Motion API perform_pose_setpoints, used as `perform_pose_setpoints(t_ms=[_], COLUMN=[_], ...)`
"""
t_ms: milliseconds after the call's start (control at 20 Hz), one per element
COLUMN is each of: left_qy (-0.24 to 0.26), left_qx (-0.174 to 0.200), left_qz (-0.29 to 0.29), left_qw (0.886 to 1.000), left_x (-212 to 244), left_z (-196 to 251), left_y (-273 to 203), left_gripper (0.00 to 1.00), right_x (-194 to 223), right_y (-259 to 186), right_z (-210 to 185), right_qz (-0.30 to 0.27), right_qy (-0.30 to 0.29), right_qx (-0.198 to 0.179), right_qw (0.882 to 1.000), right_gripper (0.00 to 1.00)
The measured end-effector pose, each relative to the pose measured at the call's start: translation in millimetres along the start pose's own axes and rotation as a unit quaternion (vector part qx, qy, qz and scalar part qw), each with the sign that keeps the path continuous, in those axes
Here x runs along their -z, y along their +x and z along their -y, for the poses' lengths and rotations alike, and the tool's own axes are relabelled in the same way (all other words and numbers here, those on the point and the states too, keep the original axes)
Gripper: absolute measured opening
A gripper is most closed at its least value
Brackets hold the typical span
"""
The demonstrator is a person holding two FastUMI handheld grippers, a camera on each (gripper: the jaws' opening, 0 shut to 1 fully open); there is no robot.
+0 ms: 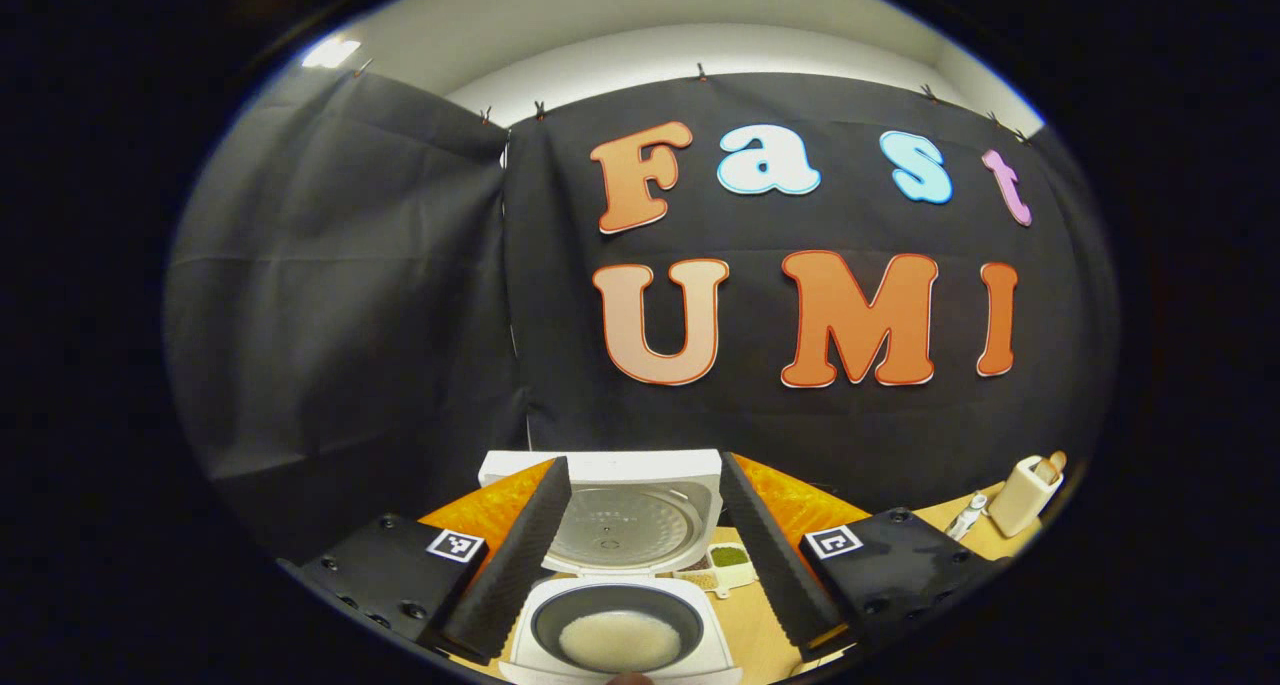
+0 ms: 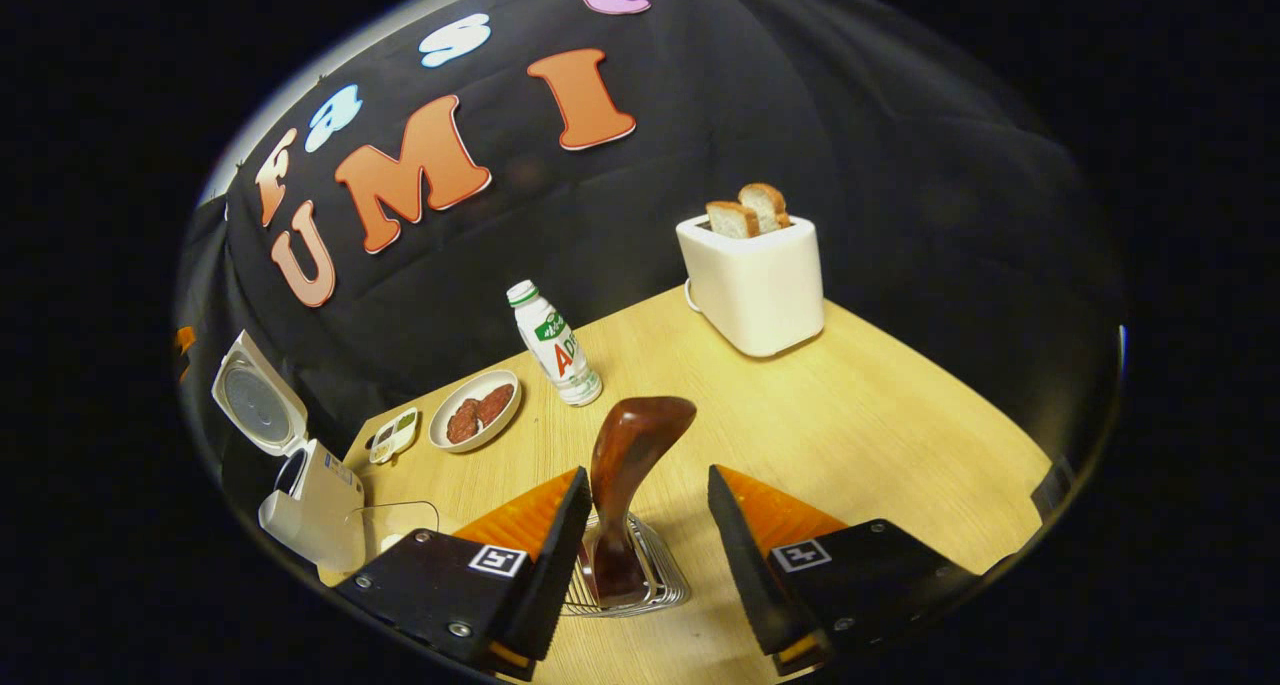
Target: Close the left gripper, press the button to open the rice cooker; take a wooden spoon from the chopstick holder with the right hand, scoop a spoonful of rice and pour it into the rice cooker, then put the wooden spoon back into the chopstick holder.
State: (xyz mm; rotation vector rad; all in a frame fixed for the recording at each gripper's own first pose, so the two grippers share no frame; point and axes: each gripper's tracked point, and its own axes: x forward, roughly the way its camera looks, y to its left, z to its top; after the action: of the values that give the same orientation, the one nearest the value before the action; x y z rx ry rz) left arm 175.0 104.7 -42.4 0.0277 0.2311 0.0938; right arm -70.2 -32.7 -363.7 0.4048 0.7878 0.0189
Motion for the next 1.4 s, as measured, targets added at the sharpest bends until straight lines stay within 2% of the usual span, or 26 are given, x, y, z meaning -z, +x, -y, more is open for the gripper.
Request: perform_pose_setpoints(t_ms=[50, 100, 250, 350, 500, 650, 700, 800, 900, 1000, 1150, 1400], left_qy=[-0.007, -0.01, -0.02, -0.025, -0.035, -0.022, -0.017, -0.02, -0.017, -0.012, 0.002, -0.002], left_qx=[0.001, -0.002, -0.004, -0.013, -0.006, -0.015, -0.007, 0.002, 0.003, 0.003, 0.016, 0.031], left_qz=[-0.008, -0.02, -0.051, -0.067, -0.103, -0.137, -0.156, -0.181, -0.199, -0.204, -0.227, -0.26], left_qw=[1.0, 1.0, 0.999, 0.997, 0.994, 0.99, 0.988, 0.983, 0.98, 0.979, 0.974, 0.965], left_x=[-4, -5, -1, 1, 9, 20, 29, 43, 52, 55, 61, 75], left_z=[-4, -10, -21, -29, -36, -45, -43, -36, -40, -42, -37, -34], left_y=[14, 29, 70, 95, 126, 145, 149, 152, 148, 144, 130, 90], left_gripper=[0.98, 1.0, 0.98, 0.98, 0.98, 0.98, 0.99, 0.98, 0.99, 0.99, 0.99, 0.99], right_x=[-11, -23, -60, -84, -122, -152, -159, -171, -184, -189, -191, -182], right_y=[-10, -23, -62, -91, -135, -174, -183, -200, -211, -216, -213, -195], right_z=[2, 2, 0, -3, -18, -34, -38, -45, -53, -70, -94, -114], right_qz=[0.013, 0.028, 0.072, 0.103, 0.161, 0.21, 0.222, 0.246, 0.274, 0.286, 0.294, 0.291], right_qy=[-0.004, -0.01, -0.035, -0.052, -0.076, -0.099, -0.106, -0.124, -0.158, -0.188, -0.203, -0.189], right_qx=[0.005, 0.009, 0.024, 0.035, 0.045, 0.052, 0.056, 0.069, 0.086, 0.085, 0.06, 0.017], right_qw=[1.0, 1.0, 0.996, 0.993, 0.983, 0.971, 0.968, 0.959, 0.945, 0.936, 0.932, 0.938], right_gripper=[0.81, 0.84, 0.92, 0.93, 0.94, 0.94, 0.94, 0.94, 0.93, 0.94, 0.94, 0.93])
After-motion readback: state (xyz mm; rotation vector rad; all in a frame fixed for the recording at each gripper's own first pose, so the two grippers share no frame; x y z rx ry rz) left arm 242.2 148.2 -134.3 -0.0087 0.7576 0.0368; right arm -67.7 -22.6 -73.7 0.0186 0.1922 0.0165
